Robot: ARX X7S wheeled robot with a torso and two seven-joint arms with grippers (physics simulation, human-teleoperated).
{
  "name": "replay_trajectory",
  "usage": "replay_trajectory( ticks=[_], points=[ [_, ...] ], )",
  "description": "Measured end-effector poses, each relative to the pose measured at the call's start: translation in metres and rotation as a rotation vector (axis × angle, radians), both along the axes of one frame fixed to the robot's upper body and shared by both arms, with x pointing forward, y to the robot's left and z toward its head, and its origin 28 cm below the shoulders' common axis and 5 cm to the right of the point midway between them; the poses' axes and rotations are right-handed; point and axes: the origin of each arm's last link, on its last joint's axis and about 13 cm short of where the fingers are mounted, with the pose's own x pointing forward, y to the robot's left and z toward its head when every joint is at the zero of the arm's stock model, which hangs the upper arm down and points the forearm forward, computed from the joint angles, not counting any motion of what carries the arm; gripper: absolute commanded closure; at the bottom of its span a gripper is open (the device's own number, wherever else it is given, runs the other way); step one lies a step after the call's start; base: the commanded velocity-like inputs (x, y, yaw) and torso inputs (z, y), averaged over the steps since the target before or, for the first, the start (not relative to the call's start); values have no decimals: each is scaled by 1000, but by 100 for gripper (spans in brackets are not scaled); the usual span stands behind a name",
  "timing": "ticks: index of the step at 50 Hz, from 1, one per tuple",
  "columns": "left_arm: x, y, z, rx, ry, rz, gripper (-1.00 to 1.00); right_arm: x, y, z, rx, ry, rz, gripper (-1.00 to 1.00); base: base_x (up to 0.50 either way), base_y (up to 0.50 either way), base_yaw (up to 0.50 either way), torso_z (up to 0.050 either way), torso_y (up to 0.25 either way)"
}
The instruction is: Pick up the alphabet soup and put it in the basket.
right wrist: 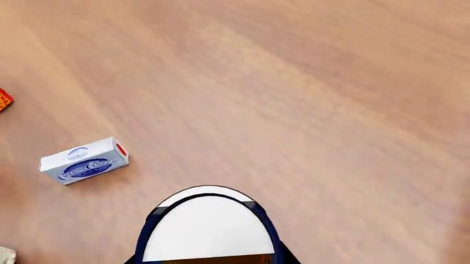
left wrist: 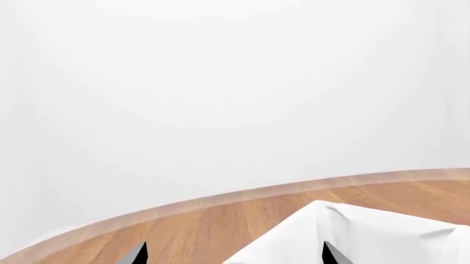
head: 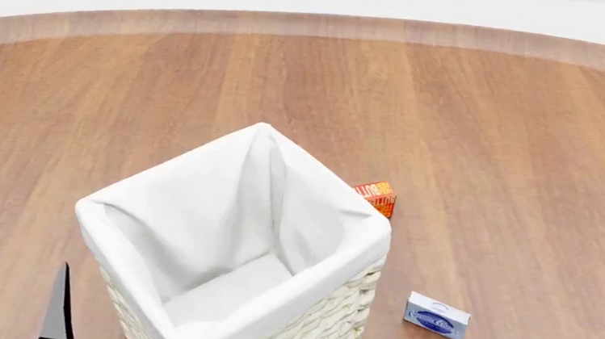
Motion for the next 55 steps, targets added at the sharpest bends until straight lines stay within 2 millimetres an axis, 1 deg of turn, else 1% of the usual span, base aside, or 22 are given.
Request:
replay_trajectory(
  ticks=[15, 30, 43, 55],
  points=[
    [0, -1, 0, 1, 1, -2, -100, -1, 0, 53, -137, -297, 97, 100, 0, 0, 0, 0, 0],
    [-1, 0, 0, 0, 0, -3, -100, -2, 5, 95, -217, -553, 253, 100, 0, 0, 0, 0, 1],
    [-1, 0, 1, 0, -1, -2, -100, -3, 4, 118, -245, -658, 424, 100, 0, 0, 0, 0, 0],
    [0, 1, 2, -2, -2, 3, -100, -1, 3, 141, -259, -684, 609, 100, 0, 0, 0, 0, 1]
  ],
)
